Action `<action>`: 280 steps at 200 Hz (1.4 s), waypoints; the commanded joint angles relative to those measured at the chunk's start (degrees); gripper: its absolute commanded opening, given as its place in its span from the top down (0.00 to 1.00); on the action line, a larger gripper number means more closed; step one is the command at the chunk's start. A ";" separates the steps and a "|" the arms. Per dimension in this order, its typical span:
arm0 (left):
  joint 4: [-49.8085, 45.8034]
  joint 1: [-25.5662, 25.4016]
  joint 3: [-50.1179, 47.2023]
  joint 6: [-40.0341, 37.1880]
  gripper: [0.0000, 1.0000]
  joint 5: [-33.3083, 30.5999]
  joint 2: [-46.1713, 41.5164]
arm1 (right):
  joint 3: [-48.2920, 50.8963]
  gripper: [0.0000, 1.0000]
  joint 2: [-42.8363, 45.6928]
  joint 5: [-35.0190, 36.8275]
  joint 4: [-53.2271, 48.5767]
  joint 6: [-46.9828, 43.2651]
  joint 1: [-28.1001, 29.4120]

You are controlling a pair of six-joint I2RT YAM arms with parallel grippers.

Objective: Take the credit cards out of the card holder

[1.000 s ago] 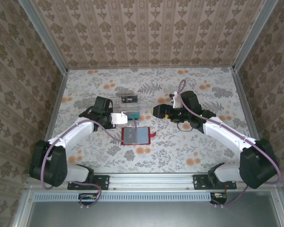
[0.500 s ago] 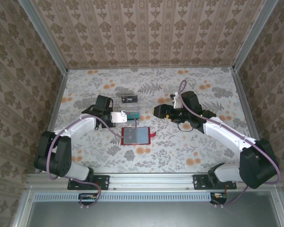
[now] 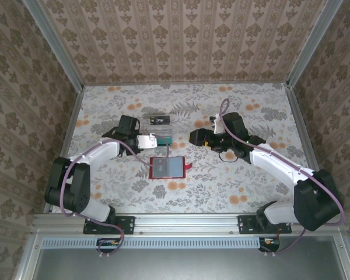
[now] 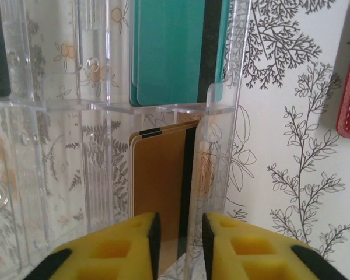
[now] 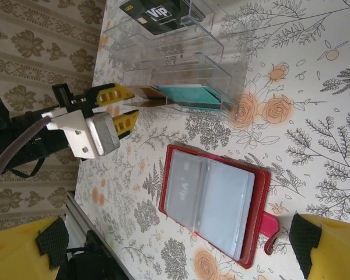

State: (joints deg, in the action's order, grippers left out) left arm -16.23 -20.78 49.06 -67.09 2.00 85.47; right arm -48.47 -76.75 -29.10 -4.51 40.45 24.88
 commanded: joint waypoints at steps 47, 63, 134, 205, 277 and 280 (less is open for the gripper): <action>0.20 0.65 2.09 1.60 0.68 -0.32 0.30 | -0.22 0.00 -1.29 -1.47 1.88 0.16 -0.53; 1.87 0.81 1.74 2.25 0.60 -1.93 0.52 | -0.27 0.00 -1.30 -1.50 1.88 0.16 -0.52; 3.86 1.16 5.01 6.69 0.59 -6.89 5.42 | 0.08 0.00 -1.21 -1.85 2.30 0.42 -0.54; 3.64 1.09 4.20 7.63 0.52 -5.47 2.98 | 0.34 0.00 -1.12 -1.95 2.51 0.73 -0.52; 2.68 2.27 2.76 25.24 0.00 -0.63 -10.76 | -0.82 0.00 -2.08 -0.95 0.98 -0.17 0.14; 2.76 2.31 2.73 26.49 0.00 -0.55 -11.55 | -0.95 0.00 -2.16 -0.86 0.84 -0.27 0.26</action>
State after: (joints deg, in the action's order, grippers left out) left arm -12.99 -19.03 52.88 -51.07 -1.54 79.66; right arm -48.47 -77.93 -30.33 -3.20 40.66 24.64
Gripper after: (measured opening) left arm 0.992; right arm 0.999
